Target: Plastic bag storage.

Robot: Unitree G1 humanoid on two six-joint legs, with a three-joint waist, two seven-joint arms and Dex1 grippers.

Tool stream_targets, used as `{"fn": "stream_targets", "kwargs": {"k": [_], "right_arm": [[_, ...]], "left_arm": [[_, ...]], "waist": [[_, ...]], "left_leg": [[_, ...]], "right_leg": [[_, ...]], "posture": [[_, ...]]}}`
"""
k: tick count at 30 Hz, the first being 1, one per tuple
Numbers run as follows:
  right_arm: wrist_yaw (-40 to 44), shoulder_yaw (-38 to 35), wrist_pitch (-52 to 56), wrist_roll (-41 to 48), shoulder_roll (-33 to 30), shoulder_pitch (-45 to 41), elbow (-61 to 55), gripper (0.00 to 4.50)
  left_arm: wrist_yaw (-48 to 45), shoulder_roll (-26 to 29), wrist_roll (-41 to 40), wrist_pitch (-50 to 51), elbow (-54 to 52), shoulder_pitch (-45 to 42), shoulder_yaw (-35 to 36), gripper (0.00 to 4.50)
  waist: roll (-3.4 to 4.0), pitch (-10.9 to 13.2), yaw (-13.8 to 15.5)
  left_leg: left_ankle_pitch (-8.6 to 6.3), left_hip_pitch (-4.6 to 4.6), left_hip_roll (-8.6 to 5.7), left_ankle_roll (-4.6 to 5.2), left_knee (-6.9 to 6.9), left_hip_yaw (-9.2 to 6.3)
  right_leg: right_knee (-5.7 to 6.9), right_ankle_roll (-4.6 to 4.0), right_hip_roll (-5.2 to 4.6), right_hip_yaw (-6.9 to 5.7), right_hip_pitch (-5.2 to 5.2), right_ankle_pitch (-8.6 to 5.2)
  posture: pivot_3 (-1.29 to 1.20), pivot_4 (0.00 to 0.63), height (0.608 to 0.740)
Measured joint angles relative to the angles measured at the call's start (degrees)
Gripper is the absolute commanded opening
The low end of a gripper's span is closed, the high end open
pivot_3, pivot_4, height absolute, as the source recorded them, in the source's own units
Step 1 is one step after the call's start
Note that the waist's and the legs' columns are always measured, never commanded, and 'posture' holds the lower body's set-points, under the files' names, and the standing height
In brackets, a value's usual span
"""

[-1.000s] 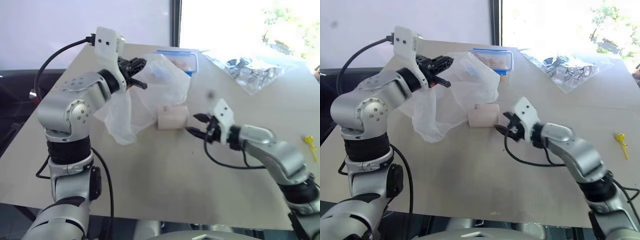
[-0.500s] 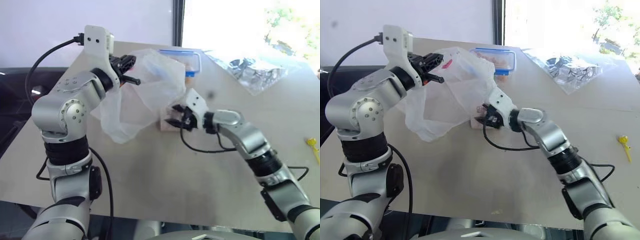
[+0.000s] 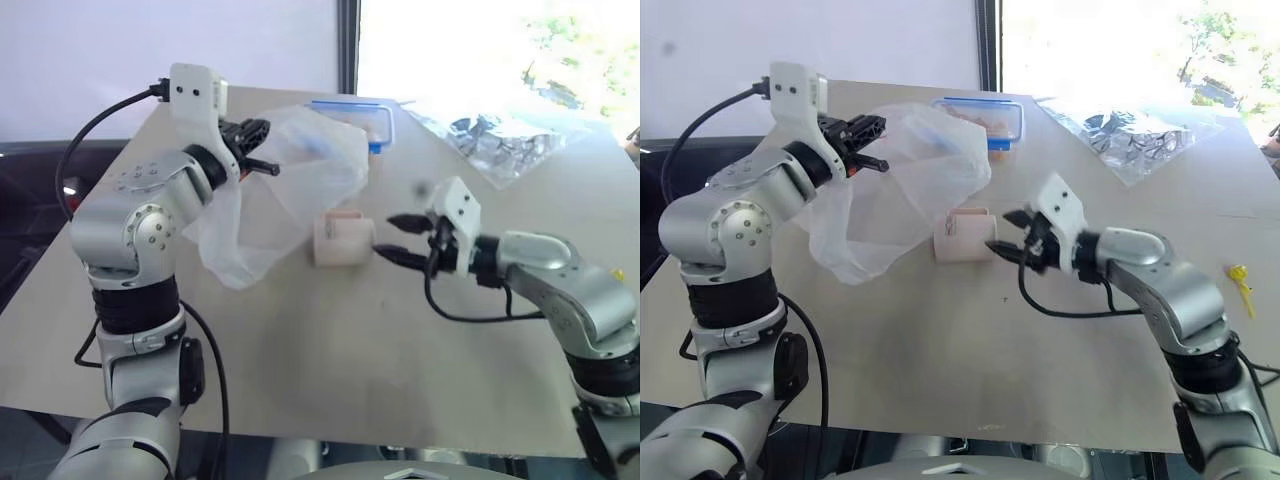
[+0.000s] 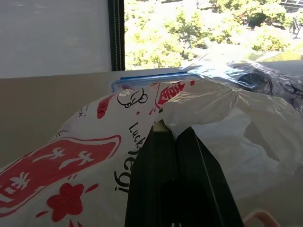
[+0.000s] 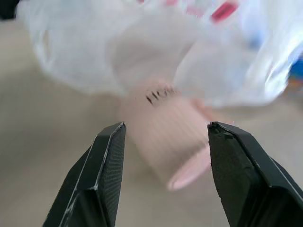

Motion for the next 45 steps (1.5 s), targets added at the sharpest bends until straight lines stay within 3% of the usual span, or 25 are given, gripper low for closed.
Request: {"fn": "stream_targets", "kwargs": {"k": [3,14,24,29,36,44,45], "right_arm": [[-2.9,4.7,-2.3,-5.4,4.2,-4.1,8.2,2.76],[-1.6,19.1,-16.5,-19.6,11.0,-11.4,18.8,2.76],[-4.7,29.4,-16.5,-35.3,17.9,-21.1,29.7,2.76],[-2.3,33.9,-17.5,-42.7,13.5,-20.8,28.9,2.76],[1.7,30.5,-11.8,-49.1,1.5,-13.5,15.0,2.76],[-2.0,25.6,-8.0,-54.5,0.0,-7.5,10.3,2.76],[-3.4,24.6,-8.4,-55.0,0.2,-7.0,11.3,2.53]], "left_arm": [[0.0,0.0,0.5,-0.9,1.2,-0.7,-0.4,0.00],[1.2,0.4,2.2,-0.9,1.4,-0.8,-0.3,0.00],[1.7,0.3,2.9,-0.8,1.0,-0.7,-0.4,0.00],[1.6,0.2,3.4,-0.9,0.8,-0.6,-0.7,0.00],[1.4,0.1,4.2,-1.0,-0.3,0.3,-0.9,0.00],[0.9,0.0,4.4,-2.2,0.2,0.3,-1.4,0.00],[0.7,0.0,4.4,-2.4,0.4,0.2,-1.6,0.00]], "waist": [[0.00,0.0,0.0],[-0.01,0.0,-0.1],[-0.01,0.0,-0.1],[-0.01,0.0,0.0],[-0.02,0.0,-0.1],[-0.03,0.0,-0.1],[-0.04,0.0,-0.1]], "left_leg": [[0.00,-0.06,-0.08,0.01,0.02,0.07],[0.00,-0.18,-0.05,0.01,-0.04,0.05],[0.00,-0.20,-0.07,0.00,-0.04,0.08],[0.00,-0.22,-0.10,0.00,-0.04,0.04],[-0.01,-0.22,-0.07,-0.01,-0.06,0.04],[0.00,-0.17,-0.04,-0.02,-0.05,0.14],[0.00,-0.17,-0.05,-0.02,-0.05,0.17]], "right_leg": [[-0.02,0.01,-0.05,0.04,-0.03,0.01],[-0.09,0.01,-0.06,0.00,-0.16,0.00],[-0.03,0.01,-0.14,-0.04,-0.20,0.00],[-0.04,0.01,-0.19,-0.09,-0.20,0.00],[-0.03,0.01,-0.16,-0.09,-0.23,0.00],[-0.03,0.00,-0.11,-0.02,-0.22,-0.01],[-0.04,0.00,-0.11,0.00,-0.22,-0.01]], "posture": [[0.00,0.150,0.740],[0.00,0.150,0.740],[0.00,0.150,0.740],[0.00,0.150,0.740],[0.00,0.150,0.740],[0.00,0.150,0.740],[0.00,0.150,0.740]]}}
